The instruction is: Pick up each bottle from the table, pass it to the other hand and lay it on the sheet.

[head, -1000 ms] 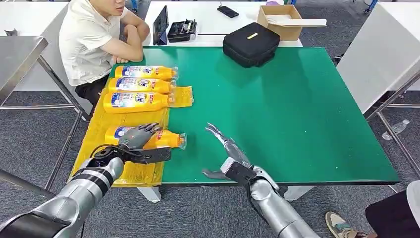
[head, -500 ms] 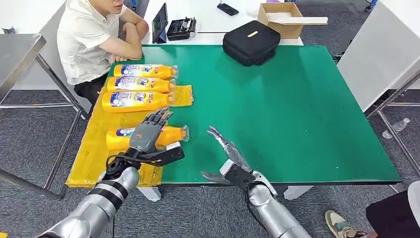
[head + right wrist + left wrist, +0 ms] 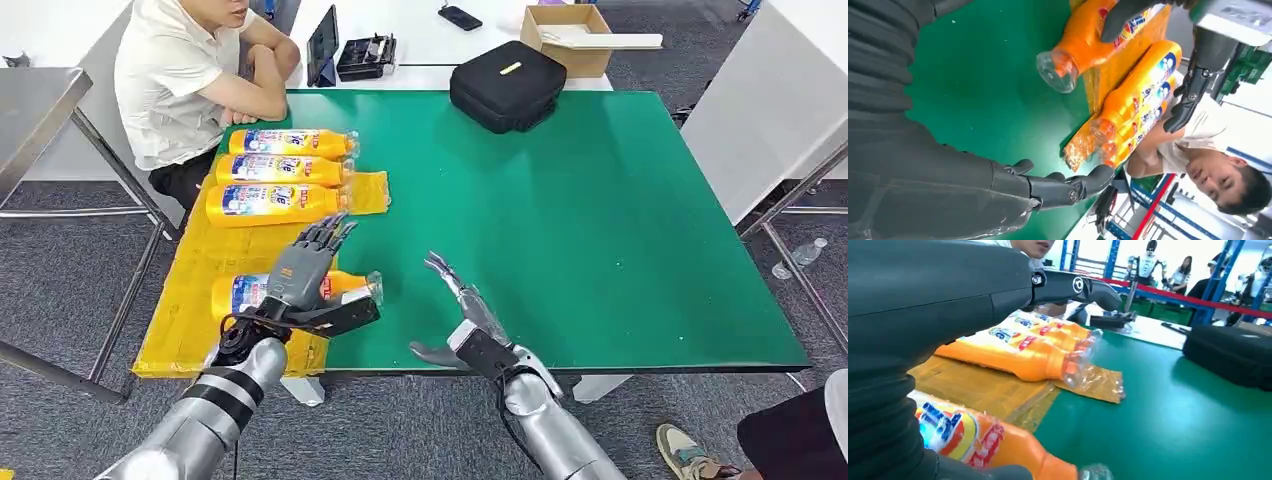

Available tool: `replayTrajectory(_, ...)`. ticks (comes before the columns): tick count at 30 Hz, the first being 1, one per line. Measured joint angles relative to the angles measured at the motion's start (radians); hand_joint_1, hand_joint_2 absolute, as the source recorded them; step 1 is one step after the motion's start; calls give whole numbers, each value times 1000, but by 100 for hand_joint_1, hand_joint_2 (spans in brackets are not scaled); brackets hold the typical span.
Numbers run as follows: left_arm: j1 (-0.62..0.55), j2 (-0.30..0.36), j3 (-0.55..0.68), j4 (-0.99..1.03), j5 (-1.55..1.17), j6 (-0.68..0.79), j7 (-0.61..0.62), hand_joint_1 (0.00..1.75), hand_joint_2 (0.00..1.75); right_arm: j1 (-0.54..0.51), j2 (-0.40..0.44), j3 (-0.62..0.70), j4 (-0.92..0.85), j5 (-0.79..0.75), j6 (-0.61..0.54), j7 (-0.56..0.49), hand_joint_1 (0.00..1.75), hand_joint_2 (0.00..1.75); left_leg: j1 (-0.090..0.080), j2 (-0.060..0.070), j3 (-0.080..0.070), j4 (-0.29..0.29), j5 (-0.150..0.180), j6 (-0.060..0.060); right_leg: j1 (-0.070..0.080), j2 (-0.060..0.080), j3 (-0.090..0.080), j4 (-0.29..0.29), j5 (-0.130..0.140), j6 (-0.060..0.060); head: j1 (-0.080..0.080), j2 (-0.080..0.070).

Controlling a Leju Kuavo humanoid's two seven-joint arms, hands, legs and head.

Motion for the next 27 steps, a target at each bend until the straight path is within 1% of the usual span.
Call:
replayTrajectory(5, 18, -5, -21, -51, 26, -56, -2, 0, 175, 12, 2, -10, -7, 2, -3, 2, 0, 175, 0, 0, 0, 0, 0, 0, 0, 0, 0, 0, 0, 0, 0, 0)
replayTrajectory(12, 33, -10, -29, -103, 56, -72, -13, 0, 175, 21, 3, -26, -10, 4, -3, 2, 0, 175, 0, 0, 0, 0, 0, 0, 0, 0, -1, 0, 0, 0, 0, 0)
replayTrajectory(17, 59, -16, -29, -157, 151, -98, -53, 0, 175, 25, 4, -31, -16, 12, -8, 4, 0, 175, 0, 0, -1, 0, 0, 0, 0, 0, -1, 0, 0, 0, 0, 0)
replayTrajectory(20, 98, -30, -27, -222, 300, -101, -119, 0, 175, 37, 8, -35, -40, -11, -19, 2, 0, 175, 0, 0, -1, 0, 0, 0, 0, 0, -1, 0, 0, 0, 0, 0)
replayTrajectory(23, 200, -60, -10, -349, 580, -110, -201, 0, 175, 82, 39, -77, -123, -130, -18, -2, 0, 175, 0, 0, -2, 0, -1, 0, 0, 0, -2, 0, 0, 0, 0, 0)
replayTrajectory(24, 238, -69, -8, -394, 652, -98, -216, 0, 175, 101, 54, -92, -166, -168, -29, -2, 0, 0, 0, 0, -3, 0, -1, 0, 0, 0, -4, 0, 0, 0, 0, 0)
replayTrajectory(25, 270, -77, -6, -427, 696, -86, -226, 0, 175, 120, 66, -104, -201, -187, -47, -2, 0, 0, 0, 0, -4, 0, -1, 0, 0, 0, -5, 0, 0, 0, 0, 0)
replayTrajectory(27, 326, -87, -6, -489, 767, -49, -243, 0, 175, 161, 97, -124, -289, -202, -130, -13, 0, 0, 0, 0, -5, 0, -1, 0, 0, 0, -6, 0, 0, 0, 0, 0)
